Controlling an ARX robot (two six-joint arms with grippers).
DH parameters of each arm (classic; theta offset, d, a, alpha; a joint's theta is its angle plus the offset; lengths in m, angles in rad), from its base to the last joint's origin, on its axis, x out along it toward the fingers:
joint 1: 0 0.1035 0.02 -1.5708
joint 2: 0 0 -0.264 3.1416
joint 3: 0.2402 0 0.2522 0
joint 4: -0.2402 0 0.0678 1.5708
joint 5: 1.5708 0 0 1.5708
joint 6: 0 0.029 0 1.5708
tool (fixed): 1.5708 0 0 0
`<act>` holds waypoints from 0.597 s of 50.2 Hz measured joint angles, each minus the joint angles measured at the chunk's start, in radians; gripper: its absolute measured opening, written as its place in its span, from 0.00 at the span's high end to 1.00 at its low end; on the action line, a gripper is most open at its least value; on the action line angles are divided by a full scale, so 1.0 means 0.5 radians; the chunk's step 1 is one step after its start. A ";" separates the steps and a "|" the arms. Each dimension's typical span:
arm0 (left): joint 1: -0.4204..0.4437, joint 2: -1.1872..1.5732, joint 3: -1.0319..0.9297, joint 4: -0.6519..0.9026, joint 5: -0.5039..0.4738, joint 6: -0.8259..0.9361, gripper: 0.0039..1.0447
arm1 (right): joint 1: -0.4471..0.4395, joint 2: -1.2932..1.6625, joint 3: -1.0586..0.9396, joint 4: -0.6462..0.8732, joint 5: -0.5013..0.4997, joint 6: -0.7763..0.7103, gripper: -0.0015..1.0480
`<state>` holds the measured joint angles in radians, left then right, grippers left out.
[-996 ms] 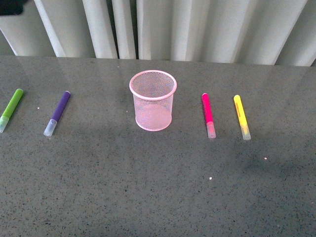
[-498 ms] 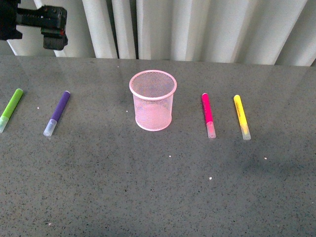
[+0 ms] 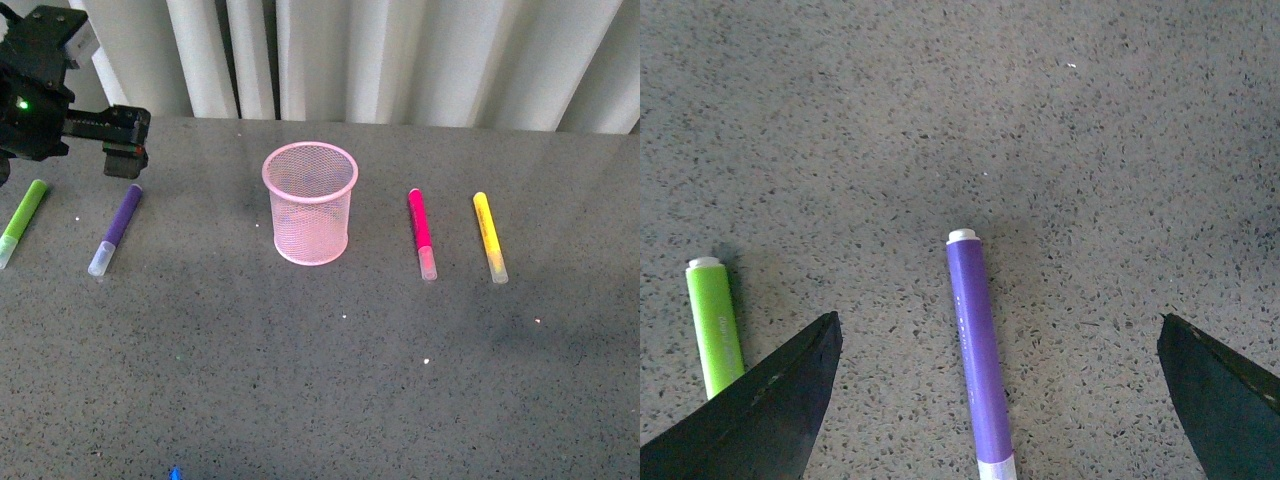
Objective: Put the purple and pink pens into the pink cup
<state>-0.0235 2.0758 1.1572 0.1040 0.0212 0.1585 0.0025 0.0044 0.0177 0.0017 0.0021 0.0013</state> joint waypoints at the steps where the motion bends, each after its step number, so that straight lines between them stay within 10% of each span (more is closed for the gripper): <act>1: -0.005 0.013 0.007 -0.003 0.003 0.005 0.06 | 0.000 0.000 0.000 0.000 0.000 0.000 0.07; 30: -0.004 0.346 0.367 -0.131 -0.060 0.020 0.06 | 0.000 0.000 0.000 0.000 0.000 0.000 0.07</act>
<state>-0.0254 2.2490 1.3407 0.0383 -0.0090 0.1684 0.0025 0.0044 0.0177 0.0017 0.0021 0.0013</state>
